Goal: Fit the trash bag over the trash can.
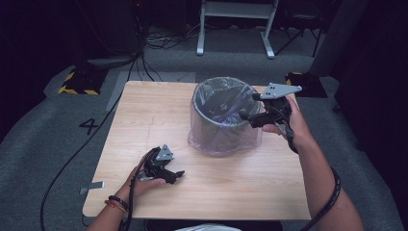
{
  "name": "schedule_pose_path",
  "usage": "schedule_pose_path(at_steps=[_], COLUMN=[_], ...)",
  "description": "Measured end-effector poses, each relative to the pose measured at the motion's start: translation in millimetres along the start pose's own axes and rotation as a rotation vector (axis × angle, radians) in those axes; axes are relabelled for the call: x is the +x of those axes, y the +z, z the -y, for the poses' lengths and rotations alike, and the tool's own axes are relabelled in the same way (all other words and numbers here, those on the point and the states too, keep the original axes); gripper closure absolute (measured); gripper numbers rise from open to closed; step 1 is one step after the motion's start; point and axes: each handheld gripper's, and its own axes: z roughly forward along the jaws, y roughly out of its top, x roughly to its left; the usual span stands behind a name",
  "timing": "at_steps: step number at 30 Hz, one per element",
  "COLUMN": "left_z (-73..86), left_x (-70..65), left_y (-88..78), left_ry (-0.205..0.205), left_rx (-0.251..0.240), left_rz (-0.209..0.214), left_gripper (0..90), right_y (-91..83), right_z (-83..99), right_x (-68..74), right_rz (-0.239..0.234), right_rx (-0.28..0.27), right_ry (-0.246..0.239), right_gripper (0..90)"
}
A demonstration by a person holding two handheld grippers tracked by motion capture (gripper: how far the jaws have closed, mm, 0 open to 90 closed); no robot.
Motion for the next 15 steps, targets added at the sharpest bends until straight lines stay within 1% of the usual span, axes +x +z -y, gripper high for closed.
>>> schedule_pose_path(at_steps=[9, 15], left_z=[0.0, 0.0], left_x=[-0.1, 0.0], left_y=[0.0, 0.0], left_ry=[-0.001, 0.0], left_rx=[0.0, 0.0], left_rz=[0.0, 0.0], left_gripper=[14.5, 14.5], right_y=[-14.9, -22.1], right_z=[13.1, 25.0], right_x=[5.3, 8.0], right_rz=[-0.005, 0.006], right_rx=[-0.006, 0.011], right_ry=[-0.023, -0.039], right_gripper=[18.5, 18.3])
